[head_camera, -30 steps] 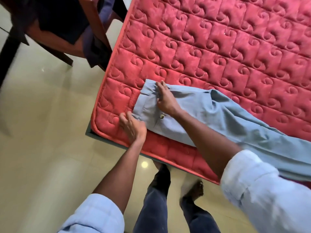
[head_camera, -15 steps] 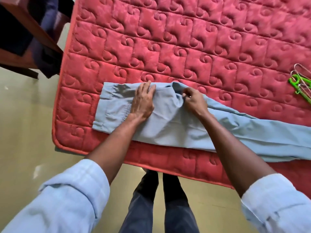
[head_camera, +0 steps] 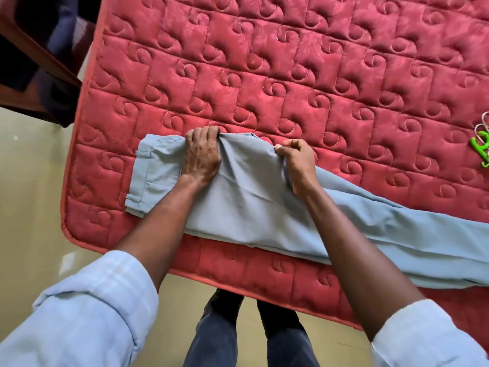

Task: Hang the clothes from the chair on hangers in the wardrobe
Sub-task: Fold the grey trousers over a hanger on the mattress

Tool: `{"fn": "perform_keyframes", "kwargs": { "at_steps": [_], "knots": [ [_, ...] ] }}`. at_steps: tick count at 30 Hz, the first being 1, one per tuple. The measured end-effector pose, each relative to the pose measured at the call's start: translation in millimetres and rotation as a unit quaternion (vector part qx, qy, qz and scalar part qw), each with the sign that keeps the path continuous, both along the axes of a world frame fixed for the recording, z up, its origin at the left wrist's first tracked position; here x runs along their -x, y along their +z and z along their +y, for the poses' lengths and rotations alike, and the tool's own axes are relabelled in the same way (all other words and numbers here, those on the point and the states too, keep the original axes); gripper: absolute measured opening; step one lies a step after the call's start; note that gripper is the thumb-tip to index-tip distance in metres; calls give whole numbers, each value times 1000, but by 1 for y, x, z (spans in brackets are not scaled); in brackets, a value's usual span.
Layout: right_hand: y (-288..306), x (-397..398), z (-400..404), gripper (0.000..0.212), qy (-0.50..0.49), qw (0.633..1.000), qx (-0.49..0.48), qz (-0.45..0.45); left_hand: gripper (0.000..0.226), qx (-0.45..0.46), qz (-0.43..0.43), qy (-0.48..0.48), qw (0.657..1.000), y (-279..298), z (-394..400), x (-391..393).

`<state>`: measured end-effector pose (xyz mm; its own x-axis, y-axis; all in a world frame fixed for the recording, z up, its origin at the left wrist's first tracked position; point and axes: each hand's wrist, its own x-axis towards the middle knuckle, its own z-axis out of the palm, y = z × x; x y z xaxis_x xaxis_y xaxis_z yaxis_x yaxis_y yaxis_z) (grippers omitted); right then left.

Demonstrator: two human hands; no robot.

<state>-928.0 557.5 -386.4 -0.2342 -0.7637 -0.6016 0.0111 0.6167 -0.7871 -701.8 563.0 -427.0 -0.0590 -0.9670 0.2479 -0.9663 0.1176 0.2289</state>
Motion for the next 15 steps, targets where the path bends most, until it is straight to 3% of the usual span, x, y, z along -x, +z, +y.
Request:
{"fn": "perform_keyframes", "kwargs": {
  "at_steps": [1, 3, 5, 8, 10, 12, 15],
  "knots": [
    [-2, 1, -3, 15, 19, 999, 0, 43, 26, 1, -8, 6, 1000, -2, -2, 0],
    [-2, 3, -7, 27, 106, 989, -4, 101, 24, -9, -14, 34, 999, -5, -3, 3],
    [1, 2, -17, 39, 203, 973, -28, 106, 23, -18, -9, 71, 997, -7, -2, 7],
    [10, 1, -35, 45, 317, 942, -103, 29, 29, -15, 6, 88, 996, -7, 1, 9],
    [10, 2, -44, 35, 339, 933, -121, -24, 31, -9, 5, 77, 997, -9, 4, 7],
    [8, 1, -51, 10, 253, 965, -62, -4, 34, -8, -10, 68, 998, -15, 6, 2],
    [-6, 1, -56, 6, 10, 998, 13, 55, 40, -40, -35, 97, 994, -26, 10, -12]
  ]
}}
